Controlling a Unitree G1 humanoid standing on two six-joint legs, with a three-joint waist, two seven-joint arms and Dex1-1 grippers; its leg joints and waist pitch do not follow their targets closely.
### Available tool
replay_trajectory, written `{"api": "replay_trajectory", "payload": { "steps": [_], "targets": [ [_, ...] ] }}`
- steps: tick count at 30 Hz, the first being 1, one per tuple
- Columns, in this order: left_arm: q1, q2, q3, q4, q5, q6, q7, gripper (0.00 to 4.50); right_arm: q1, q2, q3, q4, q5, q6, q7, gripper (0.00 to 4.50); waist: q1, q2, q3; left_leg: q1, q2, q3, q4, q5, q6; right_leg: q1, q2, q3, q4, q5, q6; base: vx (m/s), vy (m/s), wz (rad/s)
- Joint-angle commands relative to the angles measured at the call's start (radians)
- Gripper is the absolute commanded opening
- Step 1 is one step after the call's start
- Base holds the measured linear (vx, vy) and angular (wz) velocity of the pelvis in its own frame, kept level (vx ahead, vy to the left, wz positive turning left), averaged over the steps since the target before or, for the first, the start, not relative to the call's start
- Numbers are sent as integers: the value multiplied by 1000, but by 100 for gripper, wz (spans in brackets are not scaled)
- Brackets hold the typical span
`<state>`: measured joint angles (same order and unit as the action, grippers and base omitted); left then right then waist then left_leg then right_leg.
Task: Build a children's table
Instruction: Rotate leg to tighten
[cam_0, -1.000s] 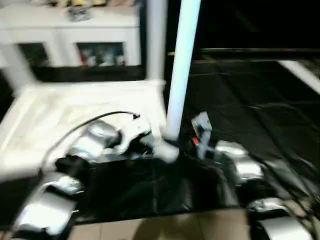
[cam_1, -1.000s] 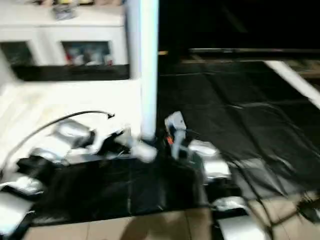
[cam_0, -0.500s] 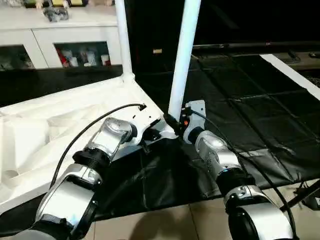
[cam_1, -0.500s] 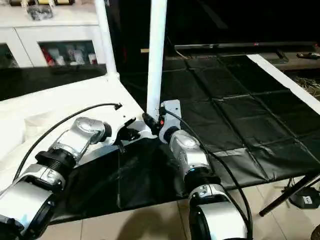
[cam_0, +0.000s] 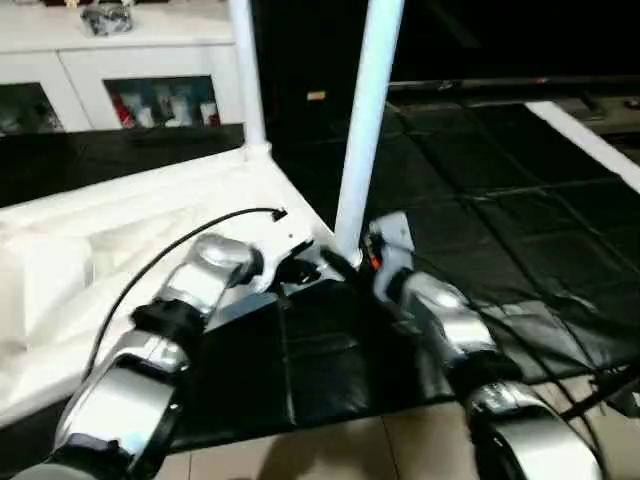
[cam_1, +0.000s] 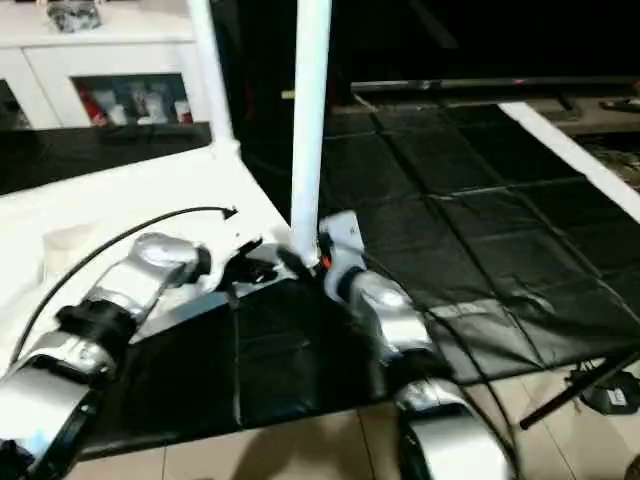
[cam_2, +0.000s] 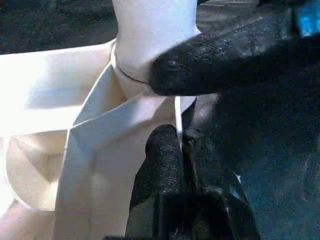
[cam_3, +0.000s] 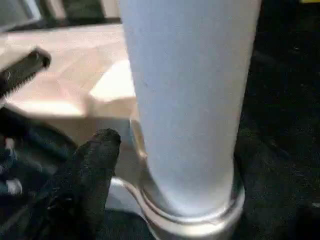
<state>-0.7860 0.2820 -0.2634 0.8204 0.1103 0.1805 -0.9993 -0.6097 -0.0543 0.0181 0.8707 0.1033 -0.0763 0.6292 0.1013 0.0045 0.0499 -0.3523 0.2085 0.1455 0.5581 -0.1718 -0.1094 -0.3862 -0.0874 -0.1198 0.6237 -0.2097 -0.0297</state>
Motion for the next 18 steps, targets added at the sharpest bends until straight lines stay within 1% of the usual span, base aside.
{"api": "replay_trajectory", "payload": {
  "steps": [1, 3, 4, 5, 6, 8, 11, 13, 14, 15, 16, 17, 18],
  "targets": [
    [16, 27, -21, -20, 1, -25, -45, 0, 36, -27, 31, -56, -8, -41, 90, 411, 6, 7, -67, -9, 22, 8, -49, -132, 73, 62, -68, 65, -76, -51, -216, 0, 0, 0],
    [21, 37, -22, -24, -1, -26, -56, 0, 58, -49, 33, -95, -1, -63, 129, 423, 10, 7, -70, -8, 24, 9, -46, -111, 92, 62, -67, 65, -71, 0, -227, 0, 0, 0],
    [24, 41, -23, -26, -1, -27, -61, 0, 67, -58, 28, -115, 12, -59, 153, 423, 11, 7, -69, -8, 24, 9, -46, -109, 94, 61, -67, 64, -70, 3, -230, 0, 0, 0],
    [26, 45, -23, -29, -1, -29, -65, 0, 74, -64, 26, -127, 19, -64, 169, 437, 12, 7, -68, -8, 24, 9, -47, -113, 95, 62, -67, 64, -70, -4, -234, 0, 0, 0],
    [32, 55, -24, -33, -1, -36, -79, 0, 90, -82, 18, -156, 40, -72, 212, 437, 14, 6, -67, -7, 26, 10, -47, -128, 98, 62, -68, 64, -74, -21, -233, 0, 0, 0],
    [37, 65, -27, -37, -1, -48, -94, 0, 104, -100, 13, -181, 59, -77, 246, 437, 14, 5, -66, -7, 27, 10, -48, -135, 97, 62, -69, 65, -74, -36, -228, 0, 0, 0],
    [48, 77, -26, -45, 0, -49, -105, 0, 123, -128, 18, -204, 63, -109, 272, 437, 15, 4, -67, -7, 25, 11, -47, -133, 93, 61, -69, 65, -75, -46, -226, 0, 0, 0],
    [52, 81, -26, -52, -1, -47, -110, 0, 129, -135, 17, -212, 67, -112, 279, 437, 14, 4, -66, -7, 24, 12, -46, -132, 91, 61, -69, 65, -76, -59, -224, 0, 0, 0],
    [56, 83, -27, -58, -2, -46, -114, 0, 133, -137, 17, -217, 69, -117, 285, 437, 14, 1, -65, -9, 23, 12, -46, -134, 90, 63, -70, 65, -77, -68, -222, 0, 0, 0],
    [59, 84, -29, -62, -4, -44, -118, 0, 134, -139, 16, -219, 69, -123, 287, 437, 14, 2, -66, -9, 23, 11, -46, -131, 90, 62, -70, 65, -76, -67, -222, 0, 0, 0],
    [64, 89, -32, -69, -6, -44, -126, 0, 137, -141, 17, -224, 70, -130, 302, 437, 13, -1, -66, -9, 24, 11, -46, -126, 91, 62, -69, 65, -76, -65, -223, 0, 0, 0],
    [67, 92, -33, -73, -7, -44, -131, 0, 139, -143, 17, -229, 73, -134, 315, 437, 13, 0, -67, -9, 24, 12, -45, -125, 92, 62, -69, 65, -75, -63, -224, 0, 0, 0],
    [70, 95, -34, -77, -7, -45, -135, 0, 144, -146, 14, -239, 89, -122, 342, 437, 12, -2, -67, -10, 24, 12, -44, -115, 101, 62, -69, 65, -74, -51, -225, 0, 0, 0]
  ]
}}
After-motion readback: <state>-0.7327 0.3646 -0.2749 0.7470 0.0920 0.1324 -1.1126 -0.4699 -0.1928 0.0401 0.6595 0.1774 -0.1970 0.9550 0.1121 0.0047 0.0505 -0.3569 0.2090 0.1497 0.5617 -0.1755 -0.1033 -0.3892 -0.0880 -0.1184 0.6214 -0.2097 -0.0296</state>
